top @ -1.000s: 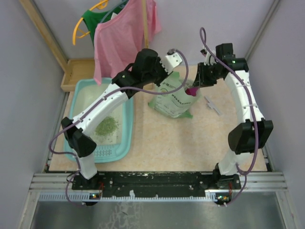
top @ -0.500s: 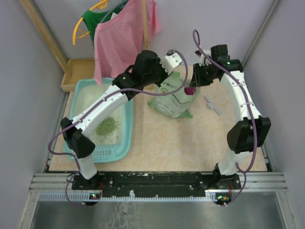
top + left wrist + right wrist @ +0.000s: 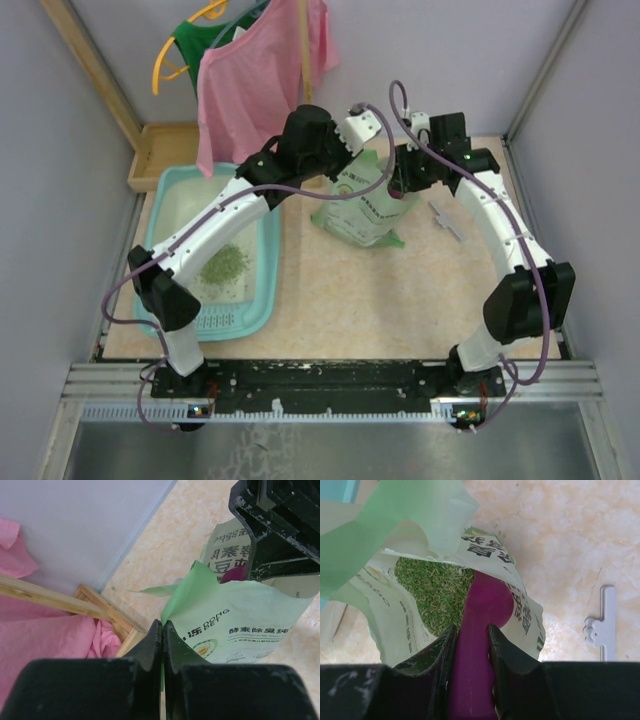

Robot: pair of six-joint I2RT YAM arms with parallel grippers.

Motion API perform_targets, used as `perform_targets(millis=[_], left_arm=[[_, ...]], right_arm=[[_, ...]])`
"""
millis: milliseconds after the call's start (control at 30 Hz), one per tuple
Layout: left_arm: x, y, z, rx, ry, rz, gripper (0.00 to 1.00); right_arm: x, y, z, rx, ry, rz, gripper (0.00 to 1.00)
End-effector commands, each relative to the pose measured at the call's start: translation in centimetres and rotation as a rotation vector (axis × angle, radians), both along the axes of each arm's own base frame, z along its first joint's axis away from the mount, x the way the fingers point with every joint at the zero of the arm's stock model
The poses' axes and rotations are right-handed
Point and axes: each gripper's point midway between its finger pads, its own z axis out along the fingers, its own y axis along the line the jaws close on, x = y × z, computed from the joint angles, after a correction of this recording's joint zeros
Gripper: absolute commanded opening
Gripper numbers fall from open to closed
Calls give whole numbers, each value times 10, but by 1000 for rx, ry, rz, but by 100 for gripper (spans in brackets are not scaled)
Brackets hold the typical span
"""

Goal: Fill the litter box with clean litter
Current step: 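Scoop the cat litter from the cat litter bag.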

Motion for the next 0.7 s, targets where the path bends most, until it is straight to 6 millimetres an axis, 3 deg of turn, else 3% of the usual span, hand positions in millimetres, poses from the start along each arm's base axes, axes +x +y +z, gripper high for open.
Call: perform_targets(millis=[0,233,433,667], left_arm=[[3,-3,70,-165,-136,10,0],[1,-3,66,-162,-125,10,0],[-1,-2,61,-163,-113,11,0],[-4,0,60,-169,-108,12,0]], right_arm=[[-13,14,-49,-34,115,12,0],[-25,32,-66,32,194,43,0],[-54,65,-69,229,291,180,0],[-49,61,-74,197,266,158,0]])
